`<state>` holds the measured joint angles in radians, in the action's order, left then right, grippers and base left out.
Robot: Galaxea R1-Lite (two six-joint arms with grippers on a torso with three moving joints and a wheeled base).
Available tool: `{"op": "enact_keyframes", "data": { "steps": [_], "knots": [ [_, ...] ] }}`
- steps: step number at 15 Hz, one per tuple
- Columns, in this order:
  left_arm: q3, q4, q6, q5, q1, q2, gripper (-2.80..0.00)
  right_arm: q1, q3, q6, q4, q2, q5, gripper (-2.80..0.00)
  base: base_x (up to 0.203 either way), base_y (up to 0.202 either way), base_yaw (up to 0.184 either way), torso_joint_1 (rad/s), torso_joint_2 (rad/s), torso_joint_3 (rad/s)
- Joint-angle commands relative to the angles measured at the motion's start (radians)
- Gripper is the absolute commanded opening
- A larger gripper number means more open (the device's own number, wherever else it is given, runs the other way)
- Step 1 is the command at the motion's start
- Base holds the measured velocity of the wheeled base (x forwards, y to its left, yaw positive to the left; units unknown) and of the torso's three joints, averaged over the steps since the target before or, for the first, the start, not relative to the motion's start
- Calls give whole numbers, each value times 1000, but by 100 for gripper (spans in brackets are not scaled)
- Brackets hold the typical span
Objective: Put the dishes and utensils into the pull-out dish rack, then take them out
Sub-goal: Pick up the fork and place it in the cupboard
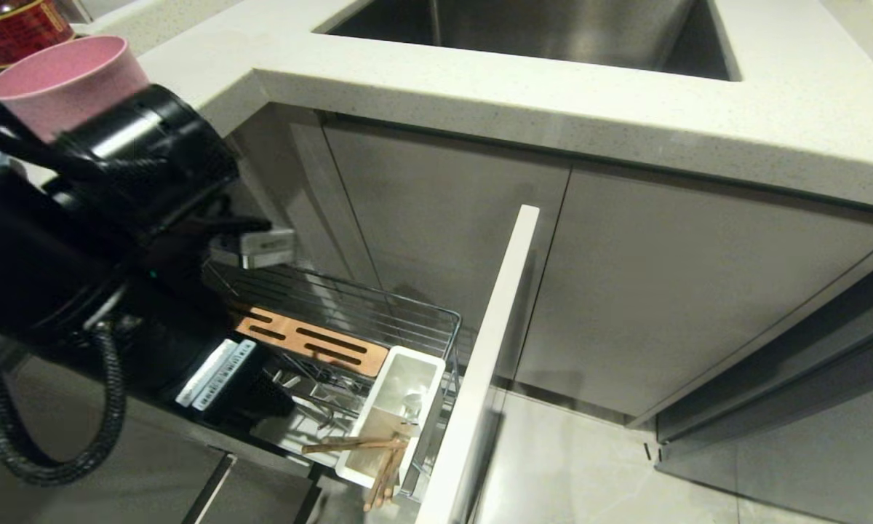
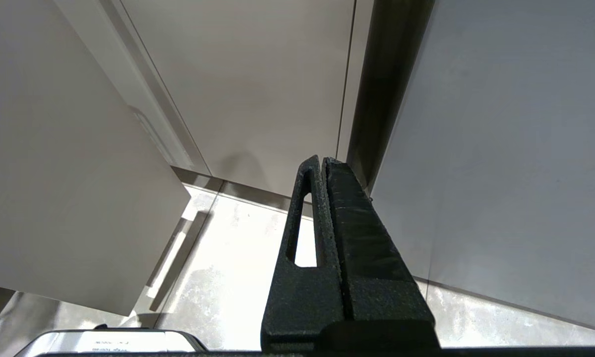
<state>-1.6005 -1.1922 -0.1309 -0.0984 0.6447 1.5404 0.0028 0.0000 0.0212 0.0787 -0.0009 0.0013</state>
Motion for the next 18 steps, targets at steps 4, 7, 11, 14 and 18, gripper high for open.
{"op": "enact_keyframes", "data": {
  "steps": [4, 7, 11, 14, 18],
  "knots": [
    [-38, 97, -19, -5, -27, -215, -280, 0, 26, 0, 0, -1, 0, -280, 0, 0, 0, 0, 0, 0],
    [-42, 237, -16, -6, -146, -317, -280, 0, 26, 0, 1, -1, 0, -280, 0, 0, 0, 0, 0, 0],
    [-53, 359, 15, -18, -387, -400, -280, 0, 26, 0, 1, -1, 0, -280, 0, 0, 0, 0, 0, 0],
    [-77, 388, 75, -30, -615, -438, -280, 0, 26, 0, 1, -1, 0, -280, 0, 0, 0, 0, 0, 0],
    [-102, 388, 174, -37, -884, -469, -280, 0, 26, 0, 1, -1, 0, -280, 0, 0, 0, 0, 0, 0]
  ]
}}
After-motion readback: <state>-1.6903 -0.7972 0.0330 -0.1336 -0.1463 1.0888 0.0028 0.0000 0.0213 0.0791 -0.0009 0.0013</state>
